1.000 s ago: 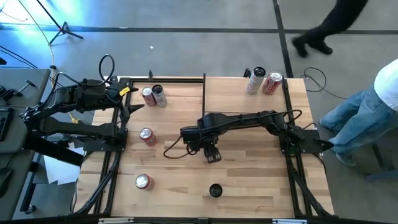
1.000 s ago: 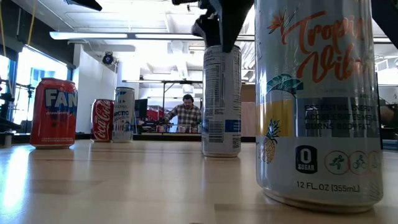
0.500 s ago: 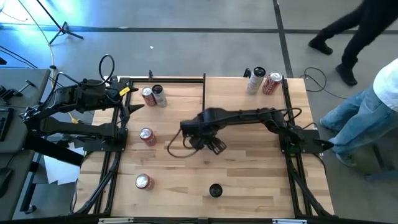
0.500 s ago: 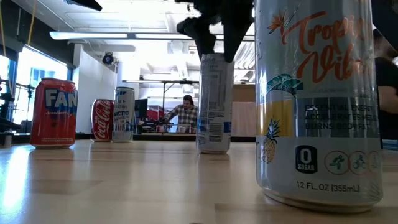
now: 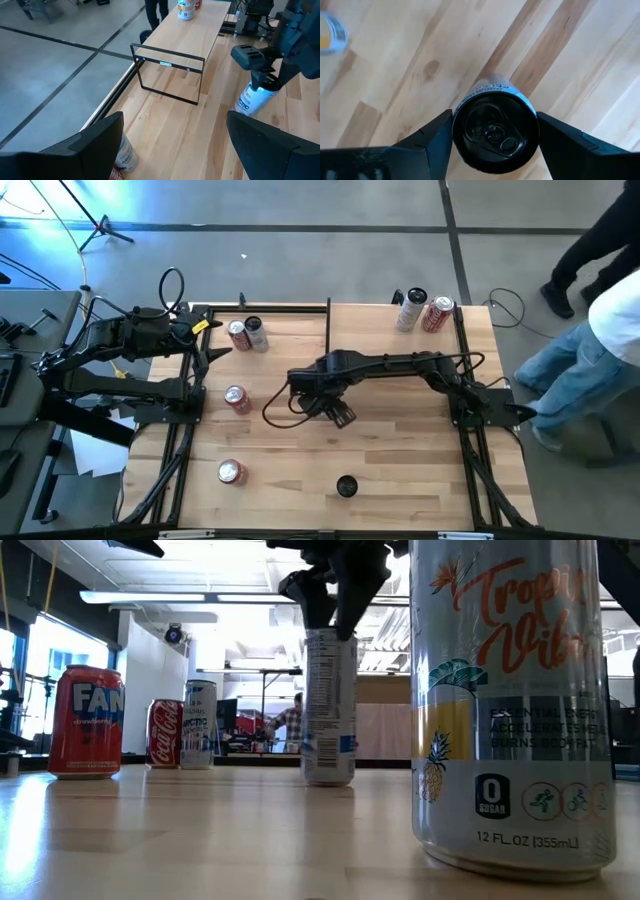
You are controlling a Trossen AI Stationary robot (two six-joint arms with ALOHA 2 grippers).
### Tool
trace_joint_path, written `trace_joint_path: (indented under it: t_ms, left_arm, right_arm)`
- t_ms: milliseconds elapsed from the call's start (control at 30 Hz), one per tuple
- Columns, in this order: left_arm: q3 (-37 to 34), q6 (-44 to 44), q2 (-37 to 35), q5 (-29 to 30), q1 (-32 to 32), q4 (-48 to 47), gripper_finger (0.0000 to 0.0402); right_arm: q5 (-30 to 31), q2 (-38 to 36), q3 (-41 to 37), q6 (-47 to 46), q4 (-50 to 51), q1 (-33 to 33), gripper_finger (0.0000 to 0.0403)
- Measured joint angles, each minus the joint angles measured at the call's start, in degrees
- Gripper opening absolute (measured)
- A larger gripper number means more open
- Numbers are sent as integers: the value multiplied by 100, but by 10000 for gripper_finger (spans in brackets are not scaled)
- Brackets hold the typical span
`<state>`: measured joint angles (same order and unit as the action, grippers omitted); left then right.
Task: Place canned beverage on shelf
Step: Put the white soda can on the shelf
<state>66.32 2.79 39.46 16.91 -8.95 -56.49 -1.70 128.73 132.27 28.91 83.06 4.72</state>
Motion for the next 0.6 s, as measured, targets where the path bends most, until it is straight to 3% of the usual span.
trace_joint_path:
  t_ms: [200,600]
  left_arm:
    - [0,0,1,0,0,0,335]
    - [-1,0,1,0,0,0,335]
  right_arm:
    - [-309,2,0,383,95,-35,239]
    - [-560,5,0,2366,208,13,239]
